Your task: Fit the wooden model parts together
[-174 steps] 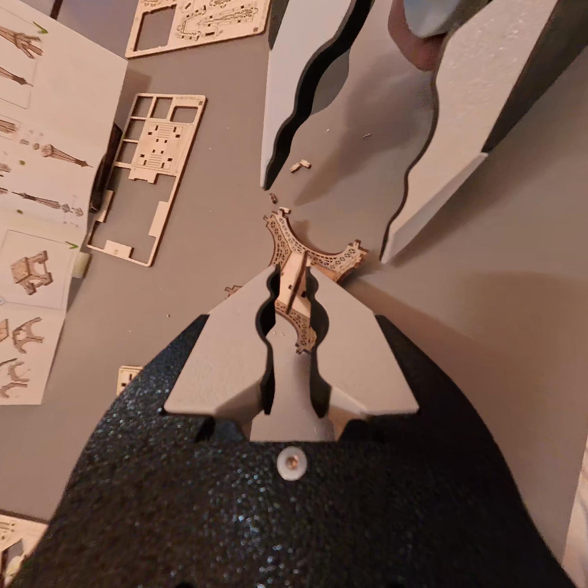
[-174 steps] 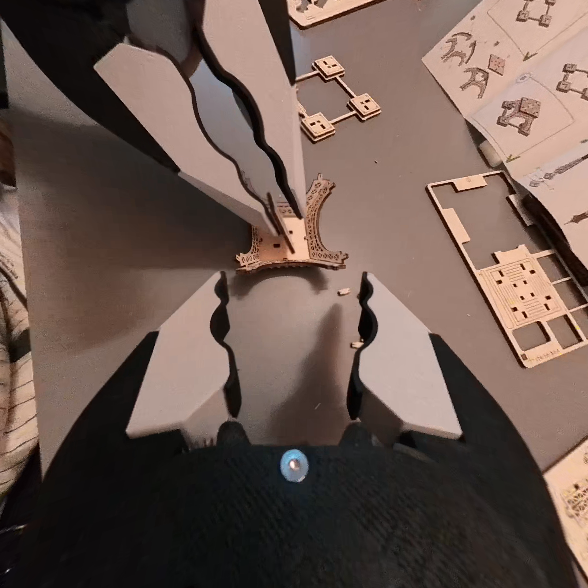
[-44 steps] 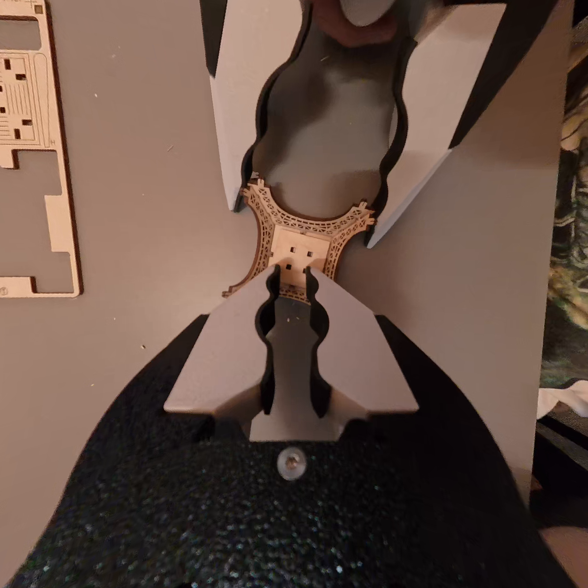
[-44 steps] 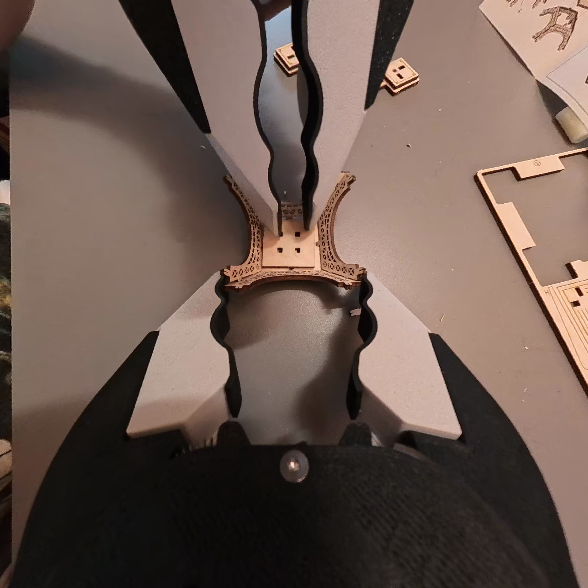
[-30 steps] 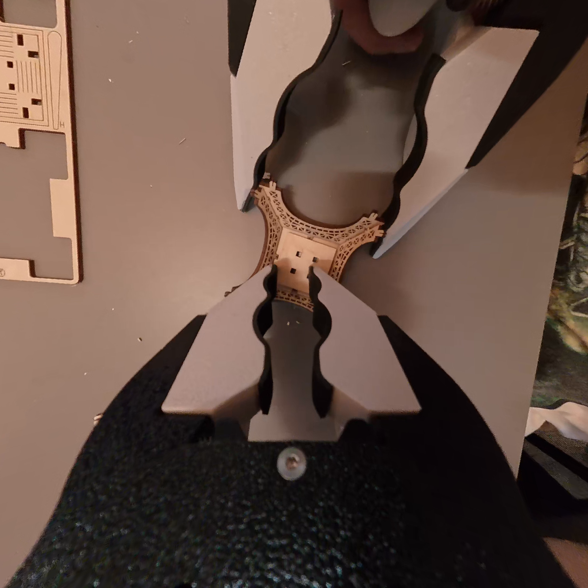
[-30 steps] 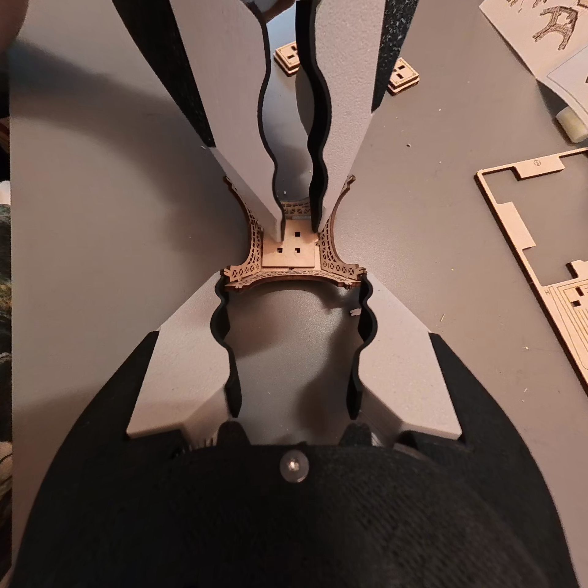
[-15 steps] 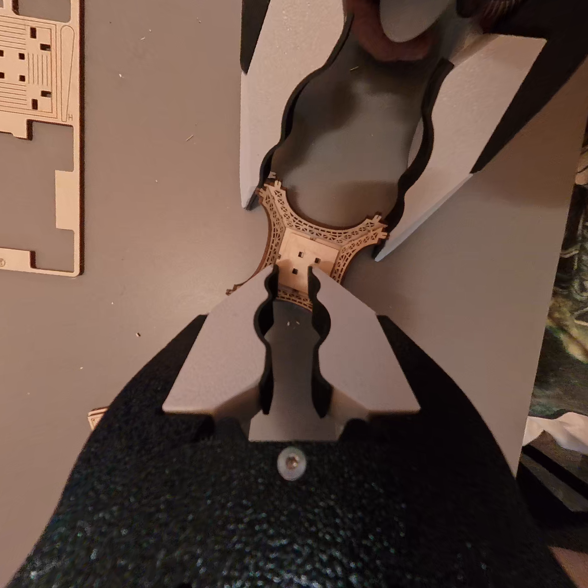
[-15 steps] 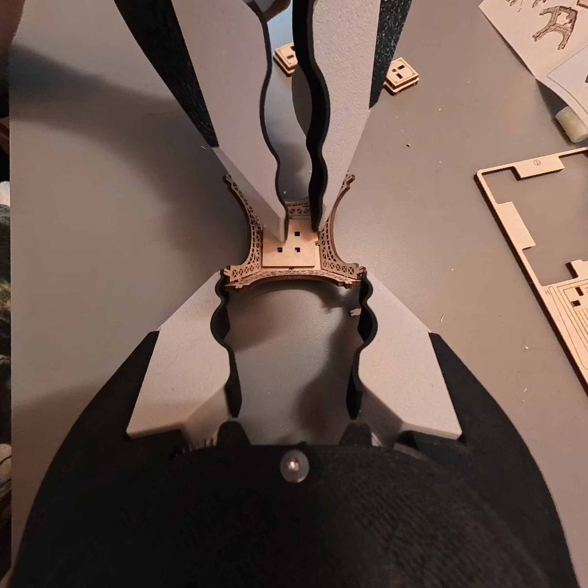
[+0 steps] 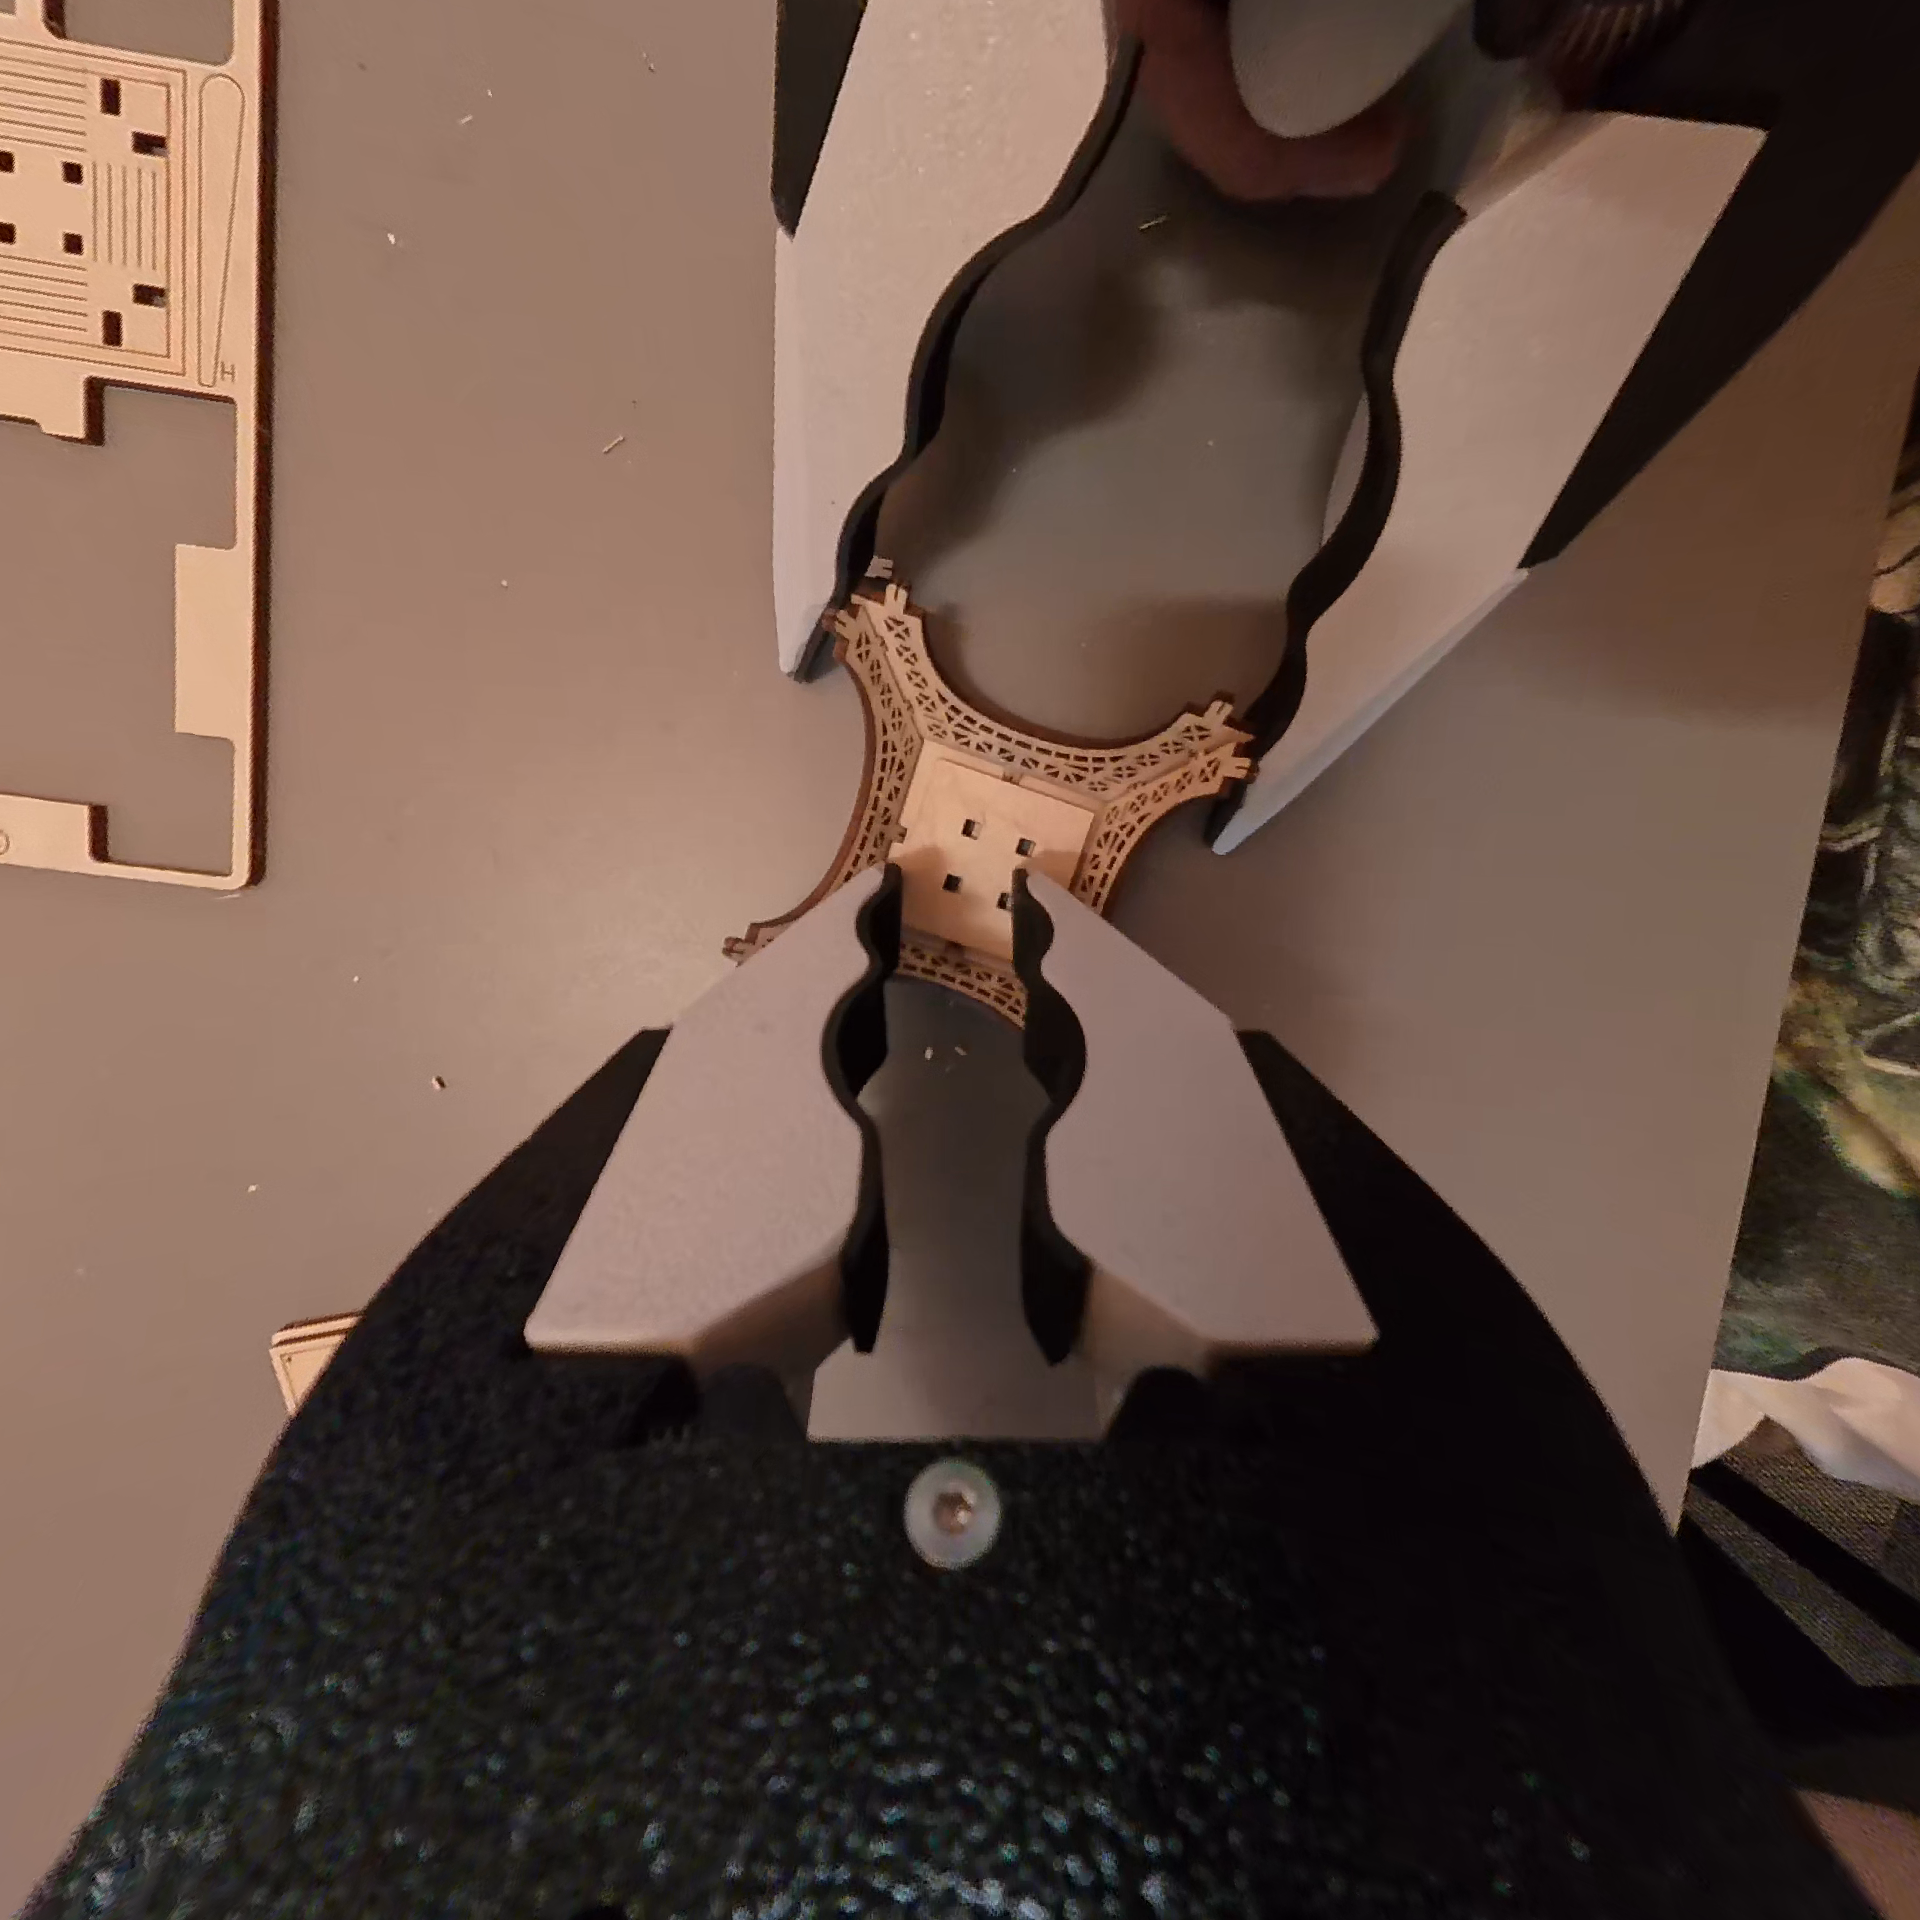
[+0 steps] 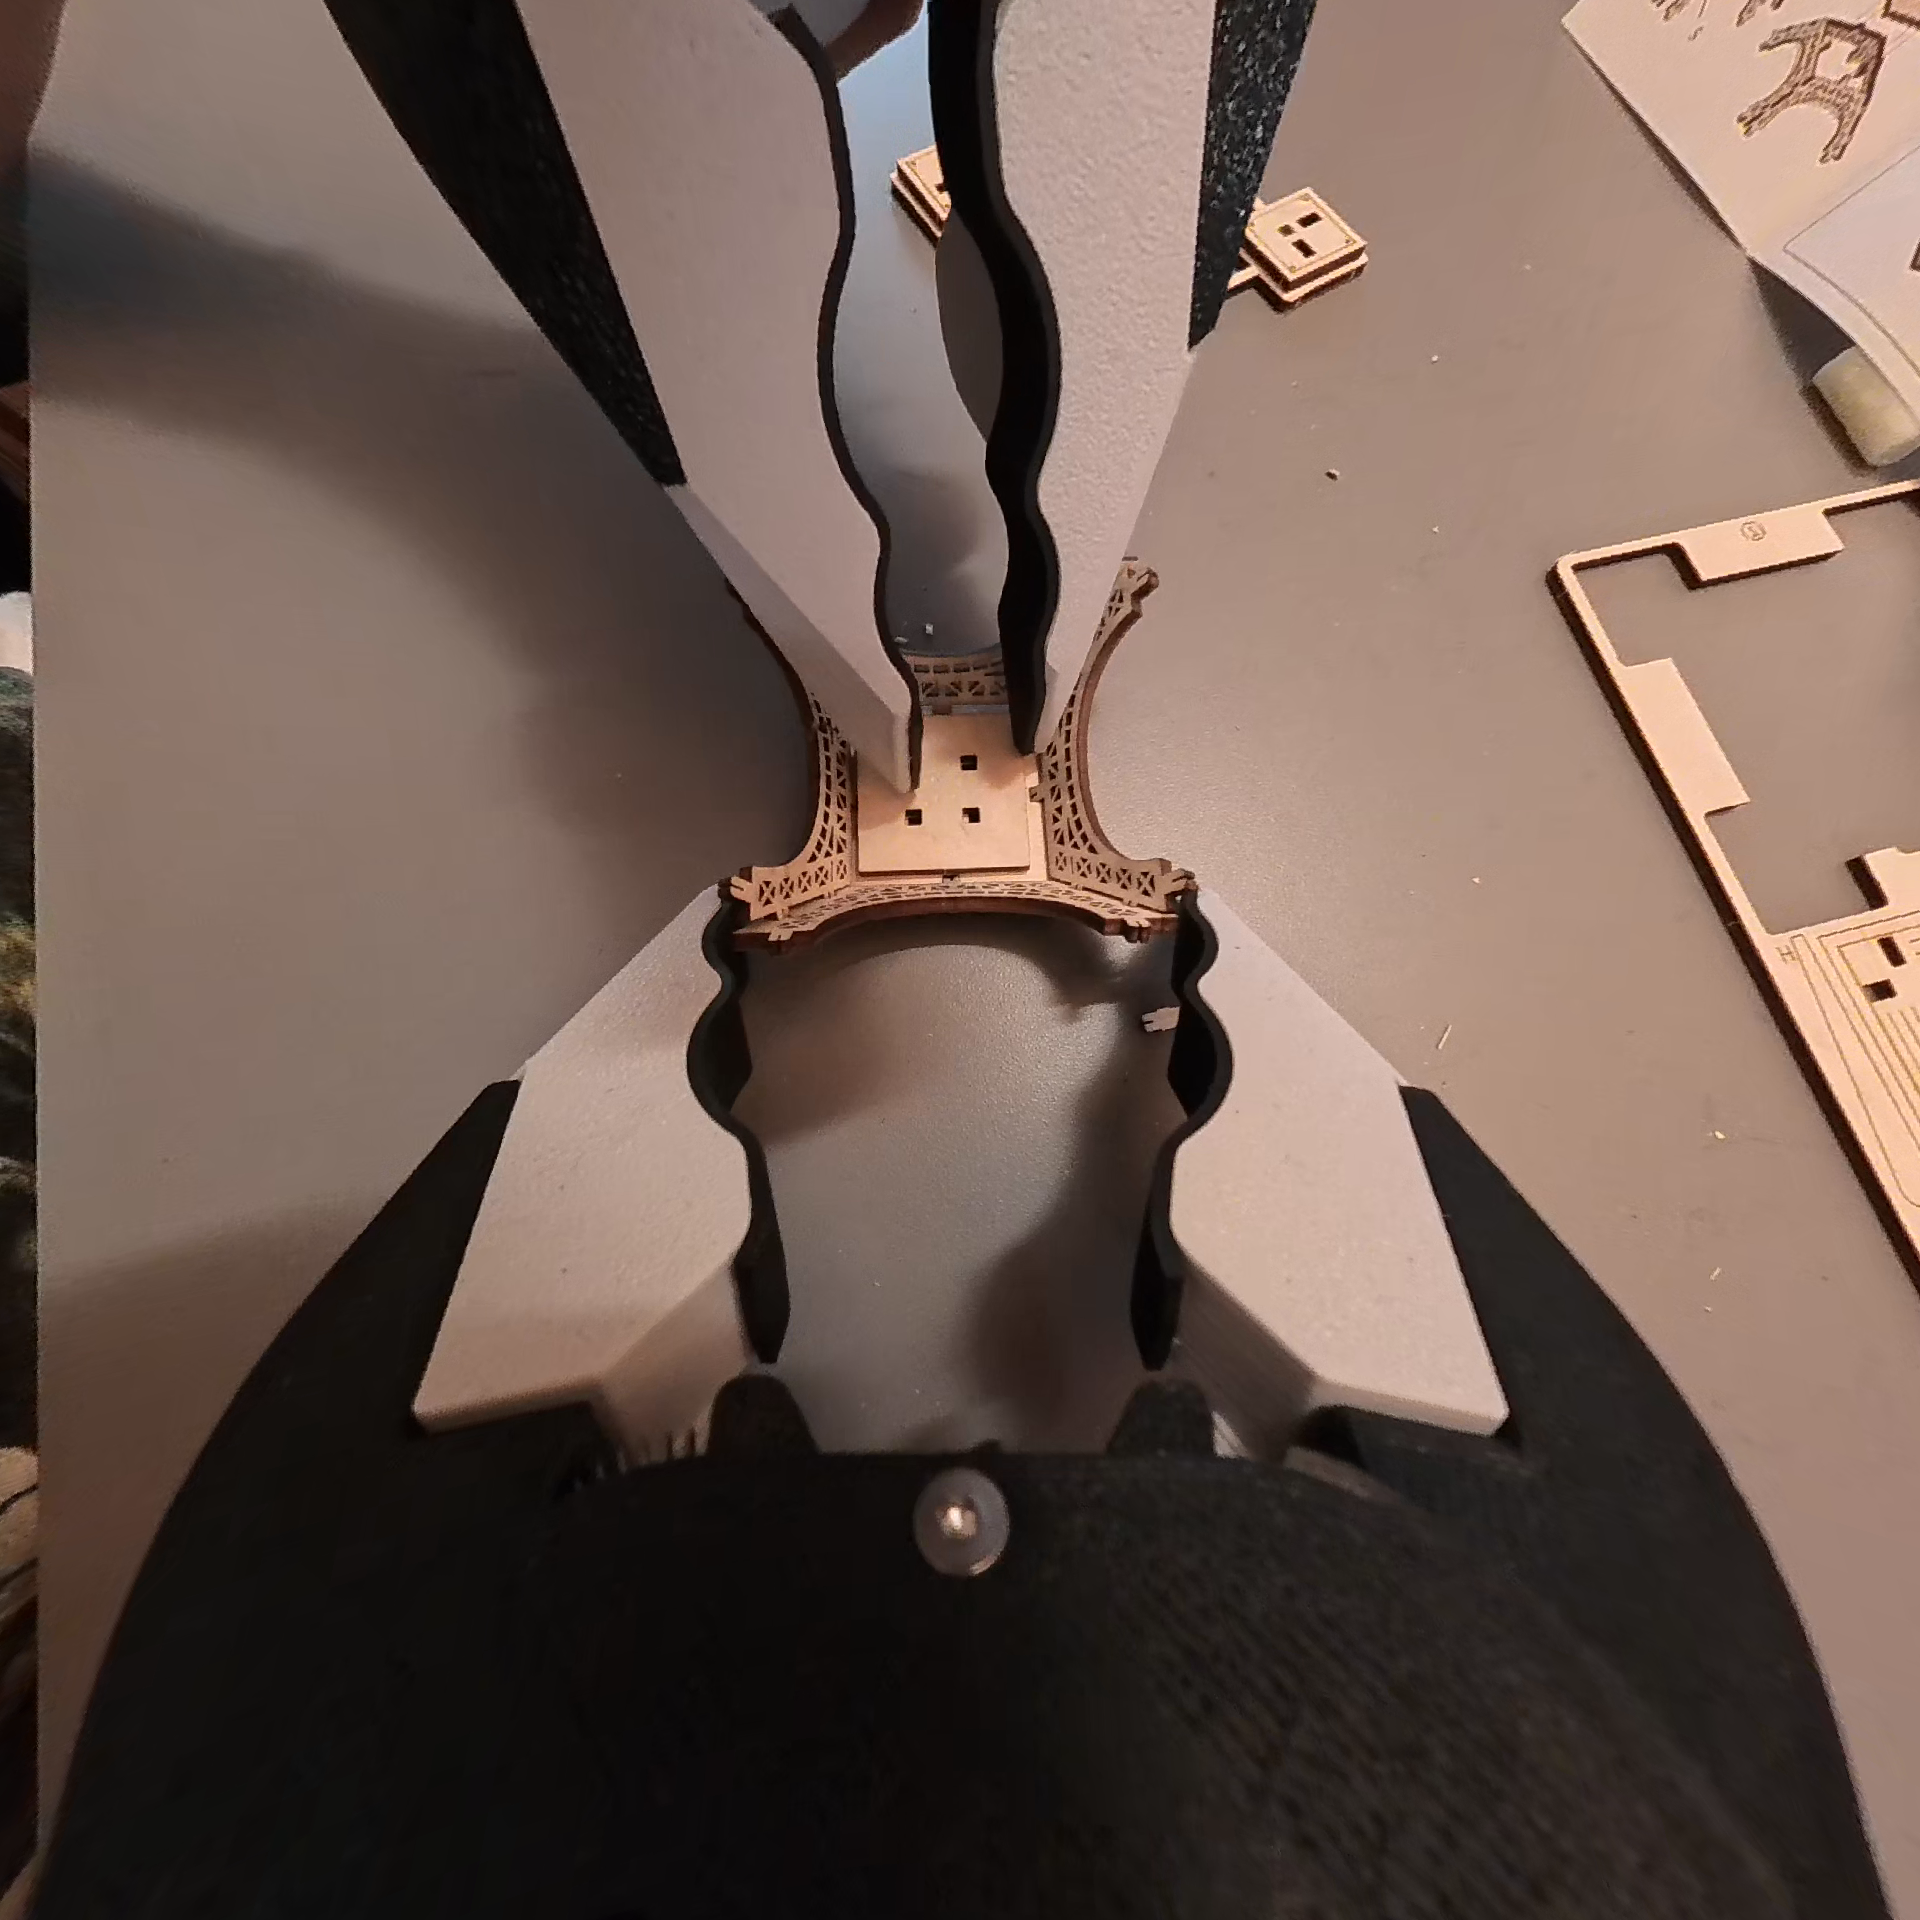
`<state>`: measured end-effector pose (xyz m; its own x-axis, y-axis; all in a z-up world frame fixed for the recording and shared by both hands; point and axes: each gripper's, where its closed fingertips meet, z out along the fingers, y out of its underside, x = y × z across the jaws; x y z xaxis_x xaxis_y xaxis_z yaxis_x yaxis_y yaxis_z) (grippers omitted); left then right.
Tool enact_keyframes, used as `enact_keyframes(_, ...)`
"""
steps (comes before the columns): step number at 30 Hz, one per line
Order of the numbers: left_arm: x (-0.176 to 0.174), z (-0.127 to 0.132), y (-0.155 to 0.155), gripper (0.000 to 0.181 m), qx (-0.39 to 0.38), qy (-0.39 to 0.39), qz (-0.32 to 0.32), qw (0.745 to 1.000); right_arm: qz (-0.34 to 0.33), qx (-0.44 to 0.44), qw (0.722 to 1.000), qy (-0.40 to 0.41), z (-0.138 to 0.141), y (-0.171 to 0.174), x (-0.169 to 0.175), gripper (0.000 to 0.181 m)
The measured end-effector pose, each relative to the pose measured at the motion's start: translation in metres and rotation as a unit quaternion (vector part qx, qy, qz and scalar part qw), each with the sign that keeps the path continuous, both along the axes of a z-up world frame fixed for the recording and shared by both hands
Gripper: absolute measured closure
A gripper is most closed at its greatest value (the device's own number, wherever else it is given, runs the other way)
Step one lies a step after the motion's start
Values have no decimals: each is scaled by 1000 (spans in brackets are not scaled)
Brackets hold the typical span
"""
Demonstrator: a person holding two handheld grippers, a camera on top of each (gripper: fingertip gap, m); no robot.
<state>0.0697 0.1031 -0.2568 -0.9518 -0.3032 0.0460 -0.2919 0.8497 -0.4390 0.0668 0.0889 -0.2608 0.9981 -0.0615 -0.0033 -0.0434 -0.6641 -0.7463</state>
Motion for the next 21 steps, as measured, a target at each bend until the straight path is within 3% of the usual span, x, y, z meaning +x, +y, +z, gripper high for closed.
enact_keyframes(8, 1, 2, 0, 162, -17, -2, 7, 1000, 0, 0, 1000, 0, 0, 0, 0, 100)
enact_keyframes(12, 6, 20, 2, 162, -80, -15, 34, 996, 0, 0, 1000, 0, 0, 0, 0, 100)
enact_keyframes(17, 11, 37, 22, 164, -154, -24, 90, 984, 0, 0, 1000, 0, 0, 0, 0, 100)
enact_keyframes(21, 8, 31, 42, 164, -183, -3, 131, 974, 0, 0, 1000, 0, 0, 0, 0, 100)
